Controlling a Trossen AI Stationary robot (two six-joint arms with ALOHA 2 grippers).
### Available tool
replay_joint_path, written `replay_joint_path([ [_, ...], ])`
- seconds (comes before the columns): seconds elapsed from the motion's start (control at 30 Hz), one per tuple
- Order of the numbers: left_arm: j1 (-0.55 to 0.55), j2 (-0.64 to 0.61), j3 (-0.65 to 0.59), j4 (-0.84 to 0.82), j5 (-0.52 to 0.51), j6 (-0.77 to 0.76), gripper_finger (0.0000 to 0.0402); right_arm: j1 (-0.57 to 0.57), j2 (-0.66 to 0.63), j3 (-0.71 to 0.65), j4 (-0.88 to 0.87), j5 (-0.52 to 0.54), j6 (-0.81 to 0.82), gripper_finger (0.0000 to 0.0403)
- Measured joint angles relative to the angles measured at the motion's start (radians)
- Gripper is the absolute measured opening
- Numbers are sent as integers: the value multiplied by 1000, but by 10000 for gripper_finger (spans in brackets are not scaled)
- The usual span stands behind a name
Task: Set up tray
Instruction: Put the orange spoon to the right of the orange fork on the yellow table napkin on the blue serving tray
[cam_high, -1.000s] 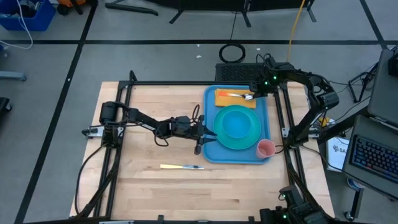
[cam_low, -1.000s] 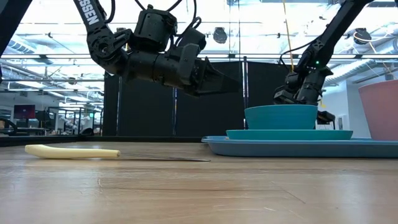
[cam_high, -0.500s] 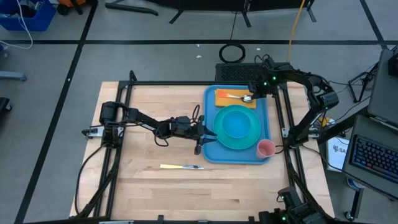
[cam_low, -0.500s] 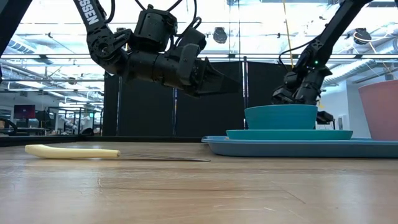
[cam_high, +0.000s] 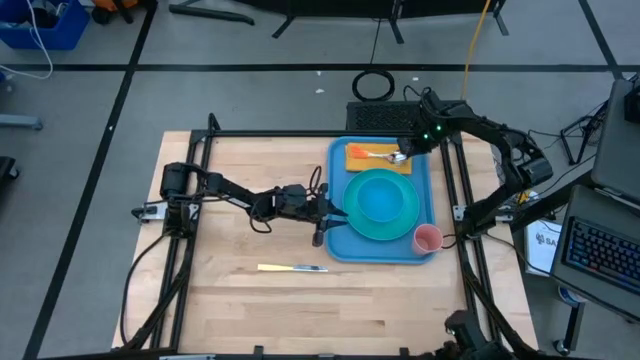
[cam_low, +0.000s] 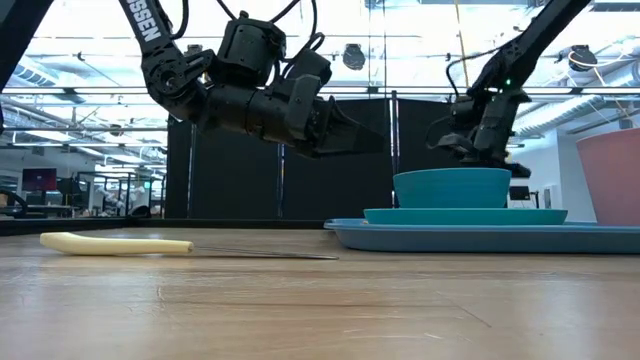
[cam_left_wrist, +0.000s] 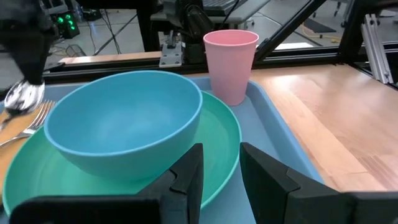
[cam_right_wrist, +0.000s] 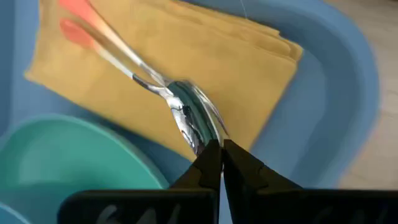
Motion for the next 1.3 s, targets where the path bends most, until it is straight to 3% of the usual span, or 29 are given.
replay_joint_path([
  [0.3, 6, 0, 0, -5, -8, -8, 108, 36, -229, 0, -85, 132, -1, 0],
  [0.4, 6, 0, 0, 6, -9, -11, 108, 36, -306, 0, -118, 226, -56, 0],
  [0.53, 6, 0, 0, 13, -21, -11, 108, 45, -361, 0, -174, 209, -116, 0],
  [0.77, -6, 0, 0, 27, -62, -10, 108, 127, -349, 0, -270, 335, -199, 0],
  [0.9, -7, 0, 0, 36, -62, -11, 108, 162, -331, 0, -243, 433, -146, 0],
  [1.3, -9, 0, 0, 30, -63, -6, 108, 173, -319, 0, -205, 520, -135, 0],
])
